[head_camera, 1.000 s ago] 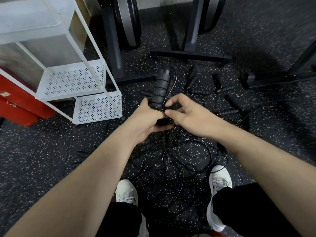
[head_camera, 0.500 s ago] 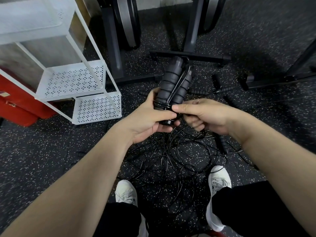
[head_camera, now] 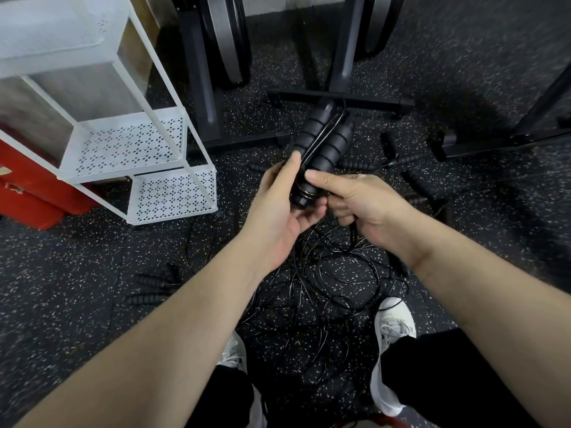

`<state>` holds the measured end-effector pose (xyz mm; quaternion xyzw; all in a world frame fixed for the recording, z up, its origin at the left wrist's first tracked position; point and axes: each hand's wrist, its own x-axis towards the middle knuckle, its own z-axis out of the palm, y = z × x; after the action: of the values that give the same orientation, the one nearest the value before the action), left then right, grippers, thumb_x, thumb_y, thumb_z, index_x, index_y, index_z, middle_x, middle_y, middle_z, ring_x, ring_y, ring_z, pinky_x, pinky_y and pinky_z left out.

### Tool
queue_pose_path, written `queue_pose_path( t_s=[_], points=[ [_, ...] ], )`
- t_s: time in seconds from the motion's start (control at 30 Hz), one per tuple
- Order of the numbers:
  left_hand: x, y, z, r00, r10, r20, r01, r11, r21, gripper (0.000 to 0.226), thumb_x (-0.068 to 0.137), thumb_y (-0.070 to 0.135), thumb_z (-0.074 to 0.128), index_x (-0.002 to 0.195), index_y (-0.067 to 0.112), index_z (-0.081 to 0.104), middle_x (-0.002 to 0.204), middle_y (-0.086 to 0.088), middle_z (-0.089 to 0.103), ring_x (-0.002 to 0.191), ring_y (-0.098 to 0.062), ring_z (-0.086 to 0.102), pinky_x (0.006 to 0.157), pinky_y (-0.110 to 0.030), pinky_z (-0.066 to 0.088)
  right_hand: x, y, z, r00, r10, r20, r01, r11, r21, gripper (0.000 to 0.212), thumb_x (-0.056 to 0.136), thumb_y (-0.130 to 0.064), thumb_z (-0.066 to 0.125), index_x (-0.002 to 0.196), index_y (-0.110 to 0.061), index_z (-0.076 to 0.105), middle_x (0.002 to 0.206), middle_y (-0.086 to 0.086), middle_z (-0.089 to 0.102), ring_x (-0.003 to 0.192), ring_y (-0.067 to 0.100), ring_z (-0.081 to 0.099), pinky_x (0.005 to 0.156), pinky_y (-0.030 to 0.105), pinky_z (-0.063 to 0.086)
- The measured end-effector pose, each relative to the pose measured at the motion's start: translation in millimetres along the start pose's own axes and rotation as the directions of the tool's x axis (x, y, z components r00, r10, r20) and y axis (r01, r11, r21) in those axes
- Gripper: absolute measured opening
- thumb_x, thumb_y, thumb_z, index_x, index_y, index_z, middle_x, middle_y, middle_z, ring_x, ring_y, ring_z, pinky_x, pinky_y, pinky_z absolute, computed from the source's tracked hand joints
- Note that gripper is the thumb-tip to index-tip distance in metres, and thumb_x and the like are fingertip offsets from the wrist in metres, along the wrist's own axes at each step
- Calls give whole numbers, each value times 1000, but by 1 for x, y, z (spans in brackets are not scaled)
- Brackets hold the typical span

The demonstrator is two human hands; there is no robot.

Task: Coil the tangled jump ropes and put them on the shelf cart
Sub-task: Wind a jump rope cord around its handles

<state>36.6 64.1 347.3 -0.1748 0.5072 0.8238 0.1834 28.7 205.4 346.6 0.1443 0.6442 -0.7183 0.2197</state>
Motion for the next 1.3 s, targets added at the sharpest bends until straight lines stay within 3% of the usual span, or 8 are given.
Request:
queue_pose_path(
  t_s=[0.1,0.3,0.53,0.77,0.9,1.0,1.2,1.3],
  points=[
    [2,4,-2,999,30,-42,-29,1000,6,32,99,33,67,120,11,58,85,-8,72,61,-18,64,53,-24,51,0,3,6,1000,-5,1,5,1000,-20,29,80,-41,82,67,-19,68,52,-5,40,46,7,26,44,21,21],
    [-1,11,-13,993,-114,24,115,991,-71,45,99,27,68,135,4,60,117,-16,72,84,-19,76,69,-30,61,1,6,4,993,-64,-99,49,988,-146,34,73,-45,86,83,-14,77,50,-6,45,46,8,33,49,23,28],
    [2,-1,-9,988,74,-138,-54,988,143,34,98,46,66,118,19,63,75,-1,69,50,-13,56,43,-23,44,-1,15,18,984,-100,-150,81,988,-129,51,74,-47,85,98,-2,78,52,-5,45,46,7,34,48,25,27],
    [14,11,-18,975,79,-207,-98,992,-84,28,99,36,67,115,15,60,78,-4,70,45,-9,45,36,-18,33,2,20,28,958,-267,-109,215,914,-344,46,84,-64,67,98,-21,65,56,-13,52,49,5,43,54,26,36],
    [19,27,-32,977,-10,-213,-57,951,-305,27,97,37,70,111,15,61,65,0,64,43,-6,40,34,-14,27,-1,15,12,934,-343,98,349,821,-451,28,102,-44,53,85,-27,67,58,-12,50,51,7,40,52,26,34],
    [18,30,-36,983,-89,-158,13,903,-430,24,95,35,71,100,14,62,62,3,59,43,-2,39,34,-11,25,-2,16,4,917,-297,266,388,818,-424,25,105,-36,51,92,-35,71,59,-14,47,55,12,36,53,28,31],
    [18,32,-42,970,-195,148,244,821,-517,44,79,36,76,111,8,63,94,1,64,37,-3,41,28,-14,31,5,11,-11,970,-168,176,236,830,-506,46,82,-69,59,64,-27,64,53,-13,44,54,13,36,55,27,33],
    [17,34,-48,920,-254,297,377,777,-503,43,84,38,73,108,3,65,86,-5,70,34,-5,43,28,-16,35,5,11,-18,940,-151,306,276,862,-424,38,83,-60,59,79,-25,73,58,-10,40,58,15,31,57,32,28]
  ],
)
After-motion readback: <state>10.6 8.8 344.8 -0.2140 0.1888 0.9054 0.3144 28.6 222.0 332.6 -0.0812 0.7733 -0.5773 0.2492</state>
